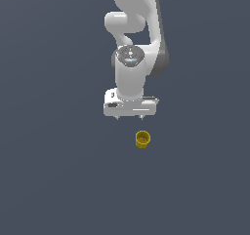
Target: Pick up the object and move it to a goal position.
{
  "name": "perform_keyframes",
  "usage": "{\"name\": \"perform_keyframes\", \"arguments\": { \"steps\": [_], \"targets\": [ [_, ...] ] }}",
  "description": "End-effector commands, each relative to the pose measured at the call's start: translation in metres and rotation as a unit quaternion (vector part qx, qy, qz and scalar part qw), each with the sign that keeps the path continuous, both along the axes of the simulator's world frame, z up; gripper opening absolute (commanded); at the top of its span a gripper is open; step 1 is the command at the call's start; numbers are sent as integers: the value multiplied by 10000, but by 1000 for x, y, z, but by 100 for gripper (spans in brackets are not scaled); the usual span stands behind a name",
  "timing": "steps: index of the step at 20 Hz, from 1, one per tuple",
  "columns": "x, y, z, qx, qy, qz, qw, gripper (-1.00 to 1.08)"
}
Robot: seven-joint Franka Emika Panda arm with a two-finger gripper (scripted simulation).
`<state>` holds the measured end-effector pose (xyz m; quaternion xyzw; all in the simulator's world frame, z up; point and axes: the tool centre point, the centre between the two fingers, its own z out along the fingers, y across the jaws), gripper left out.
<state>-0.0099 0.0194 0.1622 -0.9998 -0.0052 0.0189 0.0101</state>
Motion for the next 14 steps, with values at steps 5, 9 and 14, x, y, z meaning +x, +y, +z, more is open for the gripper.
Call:
{"name": "perform_keyframes", "arguments": {
  "steps": [5, 9, 14],
  "targets": [
    [-1, 4, -2, 16, 26, 48, 10000, 100],
    [5, 10, -9, 1, 5, 148, 9999, 100],
    [18, 25, -24, -33, -54, 388, 9992, 100]
  ]
}}
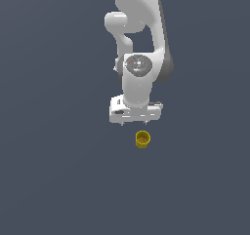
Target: Pick up the object and move it to a goal position.
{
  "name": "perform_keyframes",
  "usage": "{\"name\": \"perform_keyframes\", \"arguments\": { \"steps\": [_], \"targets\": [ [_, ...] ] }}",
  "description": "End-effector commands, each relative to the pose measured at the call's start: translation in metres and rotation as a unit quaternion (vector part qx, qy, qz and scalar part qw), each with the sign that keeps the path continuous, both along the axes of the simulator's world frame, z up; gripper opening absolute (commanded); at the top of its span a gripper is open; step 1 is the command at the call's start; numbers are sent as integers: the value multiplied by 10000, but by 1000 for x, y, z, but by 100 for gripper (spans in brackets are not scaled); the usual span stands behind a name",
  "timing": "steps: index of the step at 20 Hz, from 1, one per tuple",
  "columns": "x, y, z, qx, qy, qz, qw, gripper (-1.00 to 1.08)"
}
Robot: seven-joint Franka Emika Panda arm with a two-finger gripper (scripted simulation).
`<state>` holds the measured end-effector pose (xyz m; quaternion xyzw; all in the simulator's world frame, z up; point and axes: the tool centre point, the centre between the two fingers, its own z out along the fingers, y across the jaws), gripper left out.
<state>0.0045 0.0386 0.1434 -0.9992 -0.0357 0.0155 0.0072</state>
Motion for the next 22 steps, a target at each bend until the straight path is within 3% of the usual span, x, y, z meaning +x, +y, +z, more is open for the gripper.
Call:
{"name": "perform_keyframes", "arguments": {
  "steps": [1, 11, 22],
  "targets": [
    [8, 9, -10, -17, -32, 146, 9999, 100],
    [30, 42, -44, -54, -151, 616, 9980, 100],
    [31, 44, -61, -55, -154, 648, 9978, 100]
  ]
}}
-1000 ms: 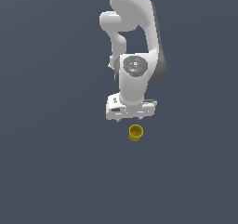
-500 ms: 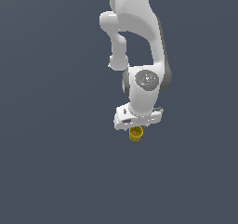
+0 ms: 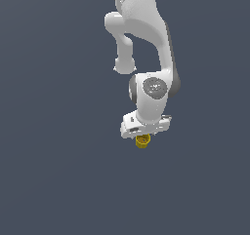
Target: Pick up the object and move it to a goal position.
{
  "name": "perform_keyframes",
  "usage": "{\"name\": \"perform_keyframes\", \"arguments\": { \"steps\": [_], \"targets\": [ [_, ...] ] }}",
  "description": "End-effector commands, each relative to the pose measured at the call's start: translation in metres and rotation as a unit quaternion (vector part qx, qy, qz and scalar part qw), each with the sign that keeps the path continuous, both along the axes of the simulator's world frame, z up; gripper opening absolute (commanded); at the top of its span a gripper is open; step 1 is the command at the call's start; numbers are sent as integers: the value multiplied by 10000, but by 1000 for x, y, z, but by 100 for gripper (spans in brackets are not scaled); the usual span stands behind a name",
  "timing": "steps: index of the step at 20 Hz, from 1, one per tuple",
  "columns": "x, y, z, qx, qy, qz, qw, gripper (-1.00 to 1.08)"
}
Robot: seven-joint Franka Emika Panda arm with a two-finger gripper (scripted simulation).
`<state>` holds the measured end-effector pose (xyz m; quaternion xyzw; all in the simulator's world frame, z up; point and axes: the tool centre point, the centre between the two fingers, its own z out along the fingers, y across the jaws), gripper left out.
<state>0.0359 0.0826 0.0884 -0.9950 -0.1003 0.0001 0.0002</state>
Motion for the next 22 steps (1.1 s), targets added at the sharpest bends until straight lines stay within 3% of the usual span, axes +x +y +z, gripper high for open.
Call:
{"name": "perform_keyframes", "arguments": {
  "steps": [1, 11, 12, 22],
  "targets": [
    [-1, 0, -11, -1, 5, 4, 10000, 100],
    [1, 0, -42, -2, 1, 10, 10000, 100],
    [1, 0, -42, -2, 1, 10, 10000, -100],
    [0, 0, -42, -2, 1, 10, 10000, -100]
  ]
}}
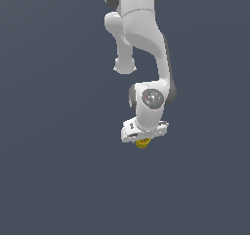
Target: Pick up the object and move it to a goal position.
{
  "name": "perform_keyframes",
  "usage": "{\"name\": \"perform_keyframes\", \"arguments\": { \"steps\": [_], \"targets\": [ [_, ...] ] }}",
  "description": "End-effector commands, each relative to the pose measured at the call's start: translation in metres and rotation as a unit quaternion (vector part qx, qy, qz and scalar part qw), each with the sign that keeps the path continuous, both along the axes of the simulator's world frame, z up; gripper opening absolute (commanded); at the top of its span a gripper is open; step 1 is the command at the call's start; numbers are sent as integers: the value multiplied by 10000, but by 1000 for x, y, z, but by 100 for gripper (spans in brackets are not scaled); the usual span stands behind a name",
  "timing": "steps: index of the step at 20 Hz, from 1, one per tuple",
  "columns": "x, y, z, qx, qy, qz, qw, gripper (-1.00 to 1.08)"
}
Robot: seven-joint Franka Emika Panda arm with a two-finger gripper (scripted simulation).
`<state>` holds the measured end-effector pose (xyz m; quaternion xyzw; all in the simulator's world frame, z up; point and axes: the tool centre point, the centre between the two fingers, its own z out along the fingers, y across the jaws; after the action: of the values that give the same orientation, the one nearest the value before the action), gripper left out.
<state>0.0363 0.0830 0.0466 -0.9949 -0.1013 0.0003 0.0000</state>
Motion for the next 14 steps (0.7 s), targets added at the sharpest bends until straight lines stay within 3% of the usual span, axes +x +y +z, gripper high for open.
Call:
{"name": "perform_keyframes", "arguments": {
  "steps": [1, 14],
  "targets": [
    [0, 0, 0, 0, -2, 0, 10000, -100],
    [-11, -11, 51, 0, -2, 0, 10000, -100]
  ]
}}
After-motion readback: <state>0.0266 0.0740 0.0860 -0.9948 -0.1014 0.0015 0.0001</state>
